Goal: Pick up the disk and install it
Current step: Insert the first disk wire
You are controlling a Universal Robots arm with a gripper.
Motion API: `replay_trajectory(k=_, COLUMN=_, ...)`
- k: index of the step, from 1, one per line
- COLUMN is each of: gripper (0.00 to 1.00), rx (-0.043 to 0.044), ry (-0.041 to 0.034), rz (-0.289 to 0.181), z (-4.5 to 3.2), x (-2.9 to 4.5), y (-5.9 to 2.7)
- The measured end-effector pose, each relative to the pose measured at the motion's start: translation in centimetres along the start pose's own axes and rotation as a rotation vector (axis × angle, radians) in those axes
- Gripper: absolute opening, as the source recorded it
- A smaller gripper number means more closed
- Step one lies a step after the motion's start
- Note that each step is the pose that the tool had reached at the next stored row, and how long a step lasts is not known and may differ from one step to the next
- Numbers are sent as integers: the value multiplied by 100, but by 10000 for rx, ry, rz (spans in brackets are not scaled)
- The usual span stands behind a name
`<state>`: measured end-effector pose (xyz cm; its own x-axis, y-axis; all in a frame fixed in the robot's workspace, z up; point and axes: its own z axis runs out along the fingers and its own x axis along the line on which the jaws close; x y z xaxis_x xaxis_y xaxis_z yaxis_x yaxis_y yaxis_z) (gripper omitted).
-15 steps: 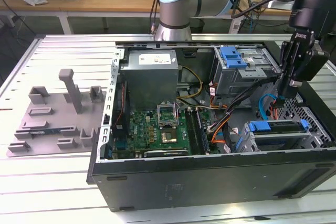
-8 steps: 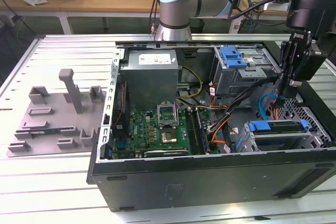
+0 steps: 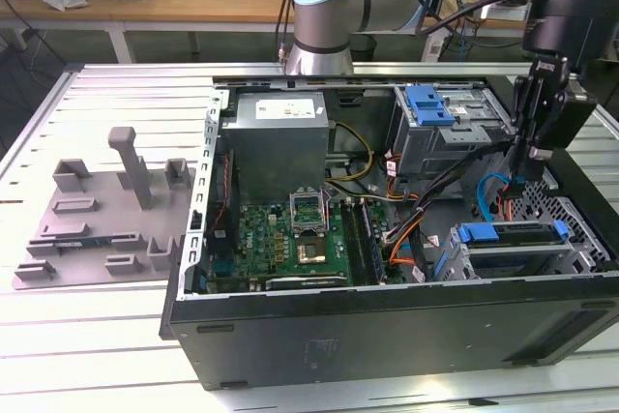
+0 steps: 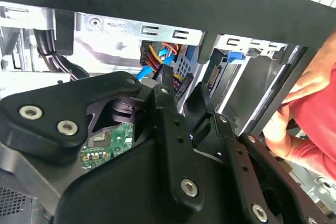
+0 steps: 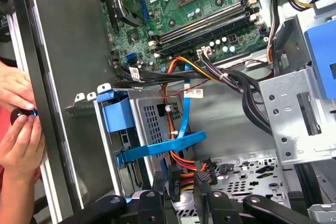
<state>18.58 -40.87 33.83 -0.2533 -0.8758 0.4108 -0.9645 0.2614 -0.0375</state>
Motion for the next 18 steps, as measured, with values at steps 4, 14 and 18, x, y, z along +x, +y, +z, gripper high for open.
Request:
replay_trajectory(k=4, gripper=36, rx=-2, ry=0, rz=7, z=2, x=-6, y=6)
replay_trajectory(k=14, gripper=27, rx=-23, ry=2, rz=52, z=9, x=-17, y=9)
replay_trajectory(k=18, gripper=17, rx=-31, ry=4, rz=71, z=11, x=-18, y=9)
